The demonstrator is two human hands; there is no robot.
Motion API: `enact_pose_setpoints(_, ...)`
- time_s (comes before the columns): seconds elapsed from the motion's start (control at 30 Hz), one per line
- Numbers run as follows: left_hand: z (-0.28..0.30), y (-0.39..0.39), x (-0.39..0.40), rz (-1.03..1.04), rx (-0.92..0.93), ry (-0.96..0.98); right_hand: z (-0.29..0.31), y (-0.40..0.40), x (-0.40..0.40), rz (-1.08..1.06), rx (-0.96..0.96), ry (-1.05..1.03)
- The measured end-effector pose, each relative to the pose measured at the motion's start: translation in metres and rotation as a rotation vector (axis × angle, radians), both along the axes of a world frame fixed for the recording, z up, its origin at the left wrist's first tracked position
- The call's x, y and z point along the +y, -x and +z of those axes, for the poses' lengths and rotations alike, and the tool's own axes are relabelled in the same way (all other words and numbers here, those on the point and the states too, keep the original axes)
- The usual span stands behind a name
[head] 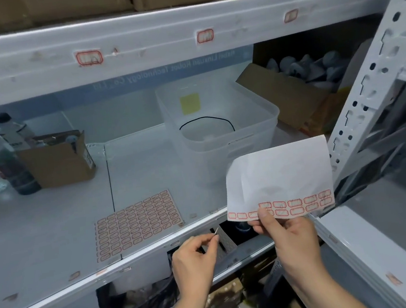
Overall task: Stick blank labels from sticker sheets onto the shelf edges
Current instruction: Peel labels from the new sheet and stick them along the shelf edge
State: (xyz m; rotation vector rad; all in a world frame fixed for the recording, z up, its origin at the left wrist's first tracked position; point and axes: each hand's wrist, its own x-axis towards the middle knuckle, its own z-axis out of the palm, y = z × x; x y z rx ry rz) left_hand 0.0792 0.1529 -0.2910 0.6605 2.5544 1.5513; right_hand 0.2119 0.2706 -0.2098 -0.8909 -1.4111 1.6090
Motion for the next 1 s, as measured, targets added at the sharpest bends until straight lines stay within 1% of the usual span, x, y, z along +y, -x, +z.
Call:
enact_pose_setpoints(0.3,-0.003,0.000,0.017,0.102,0.001,0.048,-0.004,0.003,0.012,0.036,-0.004,0.008)
enact_pose_setpoints(0.47,-0.004,0.003,0.021,0.153,-0.037,0.021,-0.005,0.006,0.016,0.033,0.012,0.014)
enact_pose_setpoints(0.67,-0.006,0.002,0.025,0.193,-0.040,-0.017,-0.006,0.006,0.017,0.044,0.012,0.018)
enact_pose_setpoints(0.87,-0.009,0.000,0.030,0.229,-0.016,-0.024,-0.004,0.006,0.018,0.062,0.012,0.016)
enact_pose_setpoints(1.0,-0.012,-0.002,0.034,0.292,-0.053,-0.023,-0.005,0.005,0.018,0.068,0.018,0.022)
